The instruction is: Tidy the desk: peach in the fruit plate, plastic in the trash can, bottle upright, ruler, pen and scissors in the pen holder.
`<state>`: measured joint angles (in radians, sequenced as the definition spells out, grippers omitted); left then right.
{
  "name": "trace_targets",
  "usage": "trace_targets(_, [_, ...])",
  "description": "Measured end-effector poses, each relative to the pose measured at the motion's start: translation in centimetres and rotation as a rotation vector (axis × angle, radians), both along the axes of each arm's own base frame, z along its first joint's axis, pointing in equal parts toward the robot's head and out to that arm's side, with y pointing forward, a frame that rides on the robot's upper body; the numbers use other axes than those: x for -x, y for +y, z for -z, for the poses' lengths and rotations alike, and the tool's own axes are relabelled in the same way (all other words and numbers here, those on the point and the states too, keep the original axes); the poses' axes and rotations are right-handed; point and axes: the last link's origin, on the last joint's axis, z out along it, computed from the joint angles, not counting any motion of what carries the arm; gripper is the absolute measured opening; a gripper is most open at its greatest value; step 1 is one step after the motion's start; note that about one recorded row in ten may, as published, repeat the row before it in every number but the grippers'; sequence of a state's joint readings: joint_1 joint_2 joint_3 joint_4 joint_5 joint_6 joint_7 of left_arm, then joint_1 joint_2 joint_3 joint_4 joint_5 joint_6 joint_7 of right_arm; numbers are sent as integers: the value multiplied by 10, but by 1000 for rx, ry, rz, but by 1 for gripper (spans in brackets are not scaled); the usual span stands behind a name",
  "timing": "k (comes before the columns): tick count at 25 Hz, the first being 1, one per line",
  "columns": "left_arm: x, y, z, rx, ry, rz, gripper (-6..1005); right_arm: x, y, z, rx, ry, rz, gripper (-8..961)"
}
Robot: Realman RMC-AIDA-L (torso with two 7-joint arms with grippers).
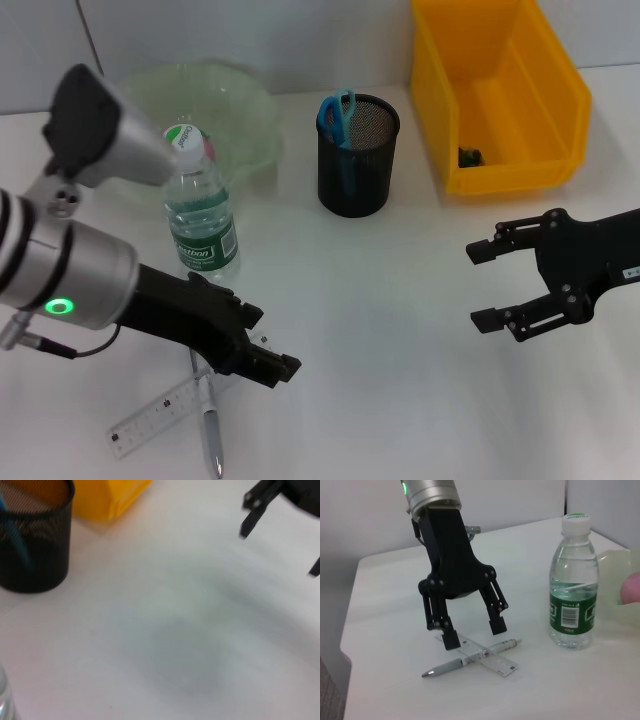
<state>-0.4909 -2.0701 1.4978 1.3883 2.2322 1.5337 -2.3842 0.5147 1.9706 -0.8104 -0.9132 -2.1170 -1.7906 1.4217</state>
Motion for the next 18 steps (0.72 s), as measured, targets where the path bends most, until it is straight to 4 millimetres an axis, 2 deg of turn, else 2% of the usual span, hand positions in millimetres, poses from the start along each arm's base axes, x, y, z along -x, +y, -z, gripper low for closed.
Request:
trace_targets(6, [-7,1,14,-28,113,16,811,-3,1,-1,-18,-16,-15,827])
trace_targets(8, [-13,3,28,-61,231,69,811,-4,0,-2,-21,-17,-16,827])
trace_targets(18, [-24,6,43,-16,355,167,810,-3,0,-3,-17,-13,-20,827])
